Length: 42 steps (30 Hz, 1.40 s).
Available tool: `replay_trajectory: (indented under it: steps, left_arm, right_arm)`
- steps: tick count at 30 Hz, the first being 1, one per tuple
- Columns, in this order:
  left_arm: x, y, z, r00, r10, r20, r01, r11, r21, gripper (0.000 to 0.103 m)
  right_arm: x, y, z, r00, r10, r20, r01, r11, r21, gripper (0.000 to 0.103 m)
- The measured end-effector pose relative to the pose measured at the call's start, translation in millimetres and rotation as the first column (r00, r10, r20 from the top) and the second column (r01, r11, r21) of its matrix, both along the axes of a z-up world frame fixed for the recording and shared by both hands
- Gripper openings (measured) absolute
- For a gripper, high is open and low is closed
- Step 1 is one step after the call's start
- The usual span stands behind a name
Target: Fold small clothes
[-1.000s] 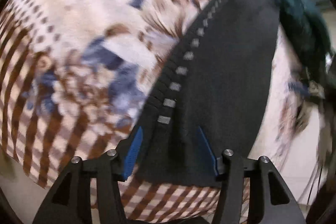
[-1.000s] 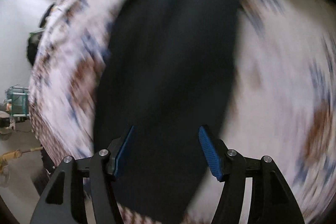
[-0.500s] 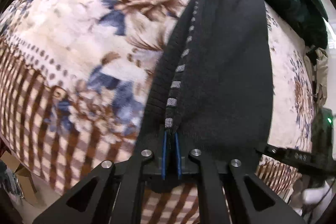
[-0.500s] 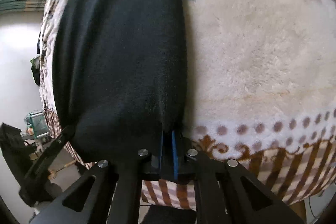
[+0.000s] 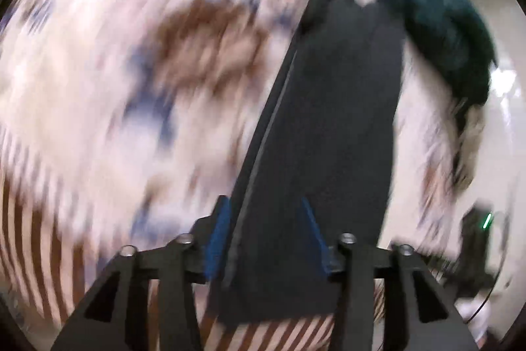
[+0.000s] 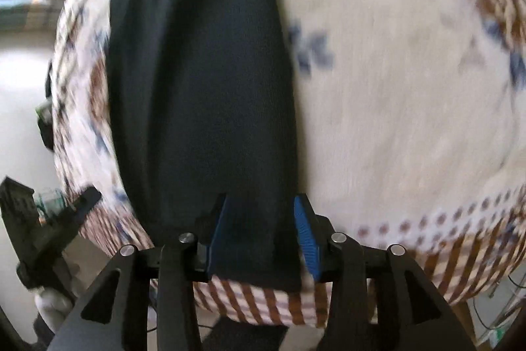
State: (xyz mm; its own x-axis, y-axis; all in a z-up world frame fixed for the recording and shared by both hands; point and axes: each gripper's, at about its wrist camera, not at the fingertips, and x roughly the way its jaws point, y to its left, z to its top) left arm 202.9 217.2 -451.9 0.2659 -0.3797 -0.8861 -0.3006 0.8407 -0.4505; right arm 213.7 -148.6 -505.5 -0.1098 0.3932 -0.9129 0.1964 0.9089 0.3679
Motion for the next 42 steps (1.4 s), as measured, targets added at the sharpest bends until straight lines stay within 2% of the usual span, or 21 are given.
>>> replay_trajectory:
  steps: [4,7,12,13,14,16,17,18,22,24,26,28,29,30,32,33,34,35,36,40,42]
  left_arm:
    - [135.5,1.9,-0.6,0.989,-0.043,0.142,0.043,0.999,0.007,0.05]
    - [230.3,-8.4,-22.4,0.978,-0.111,0.177,0.105,0.994,0.041,0.05]
    - [304.8,-19.9,-70.5,0.968,-0.206,0.147,0.186,0.973,0.136,0.048]
    - [311.7,-16.5,-71.8,0.964,-0.213,0.162,0.191,0.971,0.141,0.02]
    - [313.0,-14.9,-73.5,0.957,-0.219,0.192,0.194,0.971,0.14,0.005]
    - [320.8,-9.8,-71.9,0.959,-0.199,0.203,0.173,0.975,0.137,0.005]
    - [319.2,-6.4,-71.8,0.959,-0.185,0.216,0.159,0.978,0.134,0.005]
    - [317.5,-4.7,-72.8,0.959,-0.186,0.215,0.158,0.977,0.141,0.005]
    - [321.7,-1.6,-75.7,0.966,-0.184,0.182,0.166,0.98,0.111,0.005]
    - [332.2,-3.1,-73.8,0.969,-0.171,0.178,0.157,0.983,0.091,0.006]
    - [336.6,-3.1,-70.5,0.972,-0.161,0.173,0.154,0.986,0.058,0.008]
    - [341.1,-1.4,-69.0,0.97,-0.159,0.187,0.156,0.987,0.029,0.019]
    - [346.7,-3.1,-70.9,0.968,-0.164,0.192,0.161,0.986,0.03,0.027]
    - [351.2,-5.3,-73.2,0.964,-0.179,0.195,0.172,0.984,0.053,0.027]
    - [359.8,-10.2,-79.6,0.961,-0.2,0.191,0.187,0.979,0.083,0.026]
    - [362.0,-11.2,-81.4,0.957,-0.206,0.204,0.189,0.977,0.1,0.014]
    - [364.8,-12.2,-82.9,0.955,-0.207,0.212,0.185,0.975,0.122,0.005]
    - [367.6,-12.2,-85.0,0.954,-0.213,0.211,0.189,0.973,0.129,0.005]
    - [369.3,-10.9,-86.9,0.955,-0.212,0.208,0.185,0.972,0.145,0.005]
    - [373.9,-7.1,-96.9,0.958,-0.214,0.193,0.19,0.973,0.134,0.006]
    - [371.8,-4.7,-92.4,0.964,-0.2,0.178,0.184,0.978,0.099,0.009]
  right_arm:
    - [64.7,-9.7,5.0,0.992,-0.1,0.074,0.098,0.995,0.026,0.043]
    - [130.9,-19.4,1.2,0.969,-0.178,0.173,0.17,0.984,0.055,0.043]
    - [241.5,-25.7,-16.3,0.927,-0.259,0.27,0.243,0.966,0.092,0.05]
    - [258.2,-30.4,-21.8,0.92,-0.277,0.277,0.262,0.961,0.09,0.05]
    - [277.5,-33.8,-31.6,0.915,-0.301,0.267,0.281,0.953,0.112,0.05]
    - [296.7,-41.6,-44.4,0.909,-0.354,0.222,0.318,0.931,0.18,0.049]
    - [301.1,-45.1,-47.6,0.904,-0.372,0.21,0.328,0.919,0.218,0.041]
    - [302.2,-49.4,-48.0,0.892,-0.392,0.226,0.345,0.912,0.222,0.021]
    - [294.9,-66.2,-52.3,0.864,-0.46,0.207,0.41,0.879,0.243,0.017]
    - [296.8,-68.0,-41.5,0.883,-0.409,0.228,0.378,0.91,0.171,0.017]
    - [308.5,-62.9,-24.4,0.901,-0.349,0.257,0.348,0.936,0.052,0.02]
    - [323.6,-61.8,-9.7,0.9,-0.325,0.289,0.337,0.941,0.008,0.058]
    - [333.4,-62.6,-5.3,0.889,-0.335,0.312,0.344,0.938,0.027,0.064]
    - [345.1,-63.2,-5.3,0.882,-0.344,0.323,0.346,0.937,0.053,0.068]
    - [366.7,-62.4,-16.0,0.896,-0.338,0.288,0.336,0.94,0.058,0.068]
    - [378.8,-61.0,-23.1,0.899,-0.339,0.276,0.335,0.94,0.063,0.068]
    - [388.7,-58.8,-27.7,0.901,-0.337,0.273,0.327,0.941,0.082,0.053]
    - [396.0,-56.6,-34.3,0.904,-0.335,0.267,0.31,0.941,0.133,0.027]
    - [401.3,-52.8,-38.5,0.908,-0.324,0.266,0.297,0.945,0.136,0.013]
    - [407.3,-49.2,-41.4,0.913,-0.265,0.311,0.275,0.961,0.012,0.013]
    - [406.6,-53.6,-51.2,0.917,-0.272,0.292,0.274,0.961,0.034,0.016]
